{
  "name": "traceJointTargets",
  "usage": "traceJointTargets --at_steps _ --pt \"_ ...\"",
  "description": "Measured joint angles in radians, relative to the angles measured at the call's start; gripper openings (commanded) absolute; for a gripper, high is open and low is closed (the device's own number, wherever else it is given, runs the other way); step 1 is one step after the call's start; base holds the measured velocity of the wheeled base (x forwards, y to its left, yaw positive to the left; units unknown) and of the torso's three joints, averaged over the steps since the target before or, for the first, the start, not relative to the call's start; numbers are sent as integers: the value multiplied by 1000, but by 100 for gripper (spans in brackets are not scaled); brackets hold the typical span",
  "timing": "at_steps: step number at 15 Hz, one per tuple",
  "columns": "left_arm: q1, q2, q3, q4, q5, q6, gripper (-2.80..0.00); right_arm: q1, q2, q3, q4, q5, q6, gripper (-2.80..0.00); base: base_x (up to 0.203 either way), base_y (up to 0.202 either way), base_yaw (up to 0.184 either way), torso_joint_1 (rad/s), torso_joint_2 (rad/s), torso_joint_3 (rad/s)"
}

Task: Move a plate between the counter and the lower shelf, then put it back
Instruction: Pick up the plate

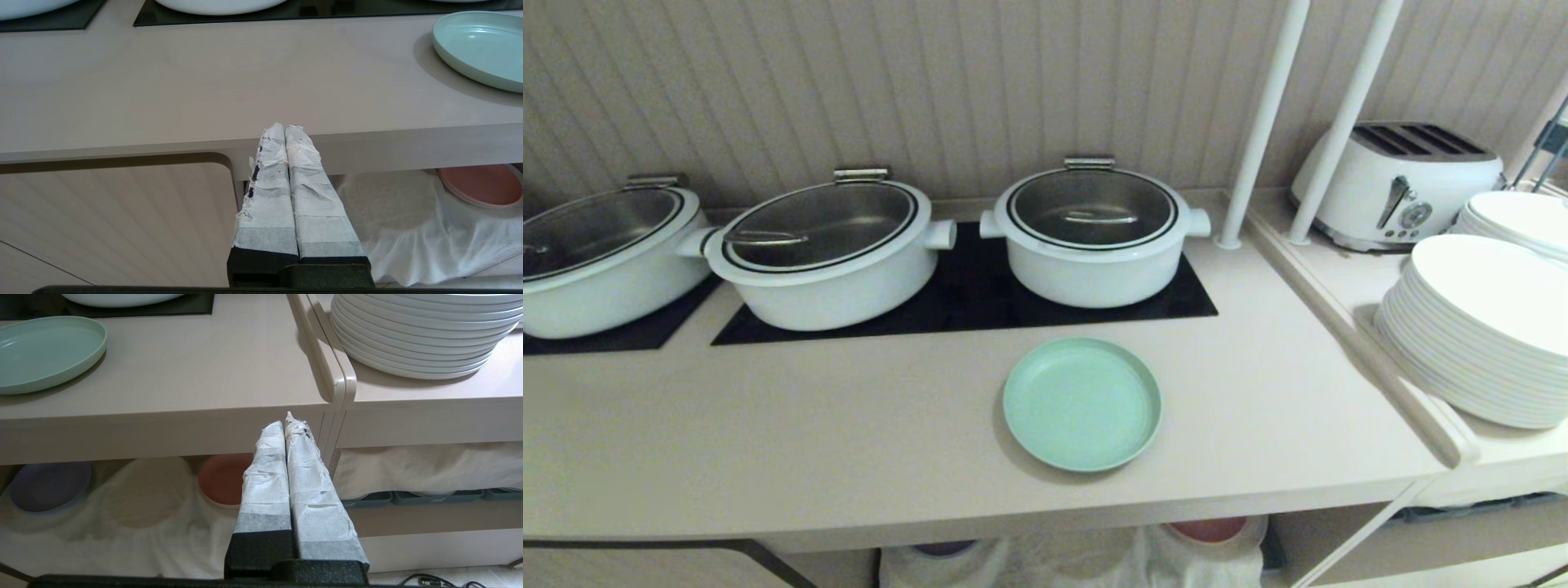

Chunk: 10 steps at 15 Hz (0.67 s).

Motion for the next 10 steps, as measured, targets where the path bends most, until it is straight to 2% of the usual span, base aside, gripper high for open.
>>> traceJointTargets --at_steps 6,10 --pt "0 0 0 0 0 0 -280 0 24 -159 156 51 -2 -280 0 0 0 0 0 0" --pt "0 0 0 0 0 -1 -280 15 190 -279 123 57 5 -280 0 0 0 0 0 0"
